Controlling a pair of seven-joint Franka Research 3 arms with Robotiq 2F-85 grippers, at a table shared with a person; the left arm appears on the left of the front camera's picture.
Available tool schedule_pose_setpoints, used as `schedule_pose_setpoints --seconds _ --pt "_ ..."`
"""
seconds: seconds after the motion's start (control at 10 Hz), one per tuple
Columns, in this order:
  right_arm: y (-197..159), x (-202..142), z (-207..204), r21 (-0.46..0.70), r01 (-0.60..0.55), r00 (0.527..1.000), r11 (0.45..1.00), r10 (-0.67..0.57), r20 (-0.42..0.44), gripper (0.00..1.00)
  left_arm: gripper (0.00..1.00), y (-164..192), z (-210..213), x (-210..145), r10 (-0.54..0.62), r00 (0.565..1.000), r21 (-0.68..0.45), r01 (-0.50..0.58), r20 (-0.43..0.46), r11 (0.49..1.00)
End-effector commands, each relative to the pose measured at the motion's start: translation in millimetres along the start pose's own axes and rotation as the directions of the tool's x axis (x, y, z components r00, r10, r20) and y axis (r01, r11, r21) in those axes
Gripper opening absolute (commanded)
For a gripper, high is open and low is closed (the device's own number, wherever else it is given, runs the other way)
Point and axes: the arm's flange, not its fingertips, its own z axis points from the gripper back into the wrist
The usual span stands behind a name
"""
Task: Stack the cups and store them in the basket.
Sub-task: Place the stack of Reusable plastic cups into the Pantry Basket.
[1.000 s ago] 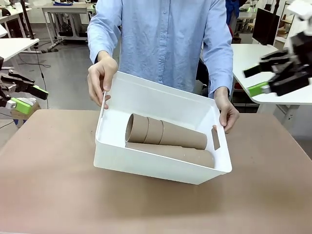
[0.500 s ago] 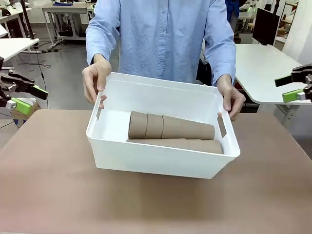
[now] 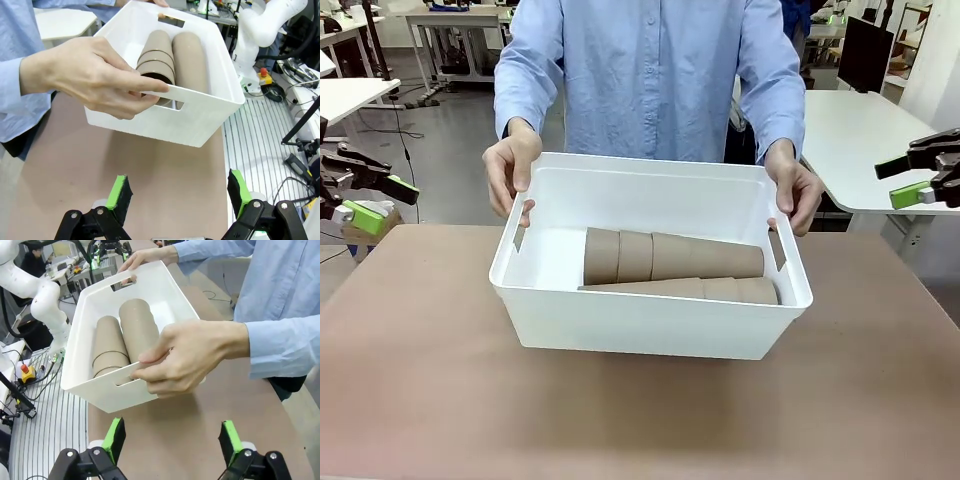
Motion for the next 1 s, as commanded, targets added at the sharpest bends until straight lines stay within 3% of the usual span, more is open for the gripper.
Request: schedule_pose_setpoints --seconds 0.0,0.9 --pt "3.6 -2.4 0.3 -0.003 -0.014 1.0 1.0 0.014 0.012 1.0 1.0 -0.2 0.0 1.6 -0.004 1.0 0.006 0.004 0.007 1.0" --pt "3.6 -2.4 0.3 -0.003 -0.014 1.0 1.0 0.014 0.012 1.0 1.0 -0.2 0.0 1.6 -0.004 1.0 0.006 0.004 0.007 1.0"
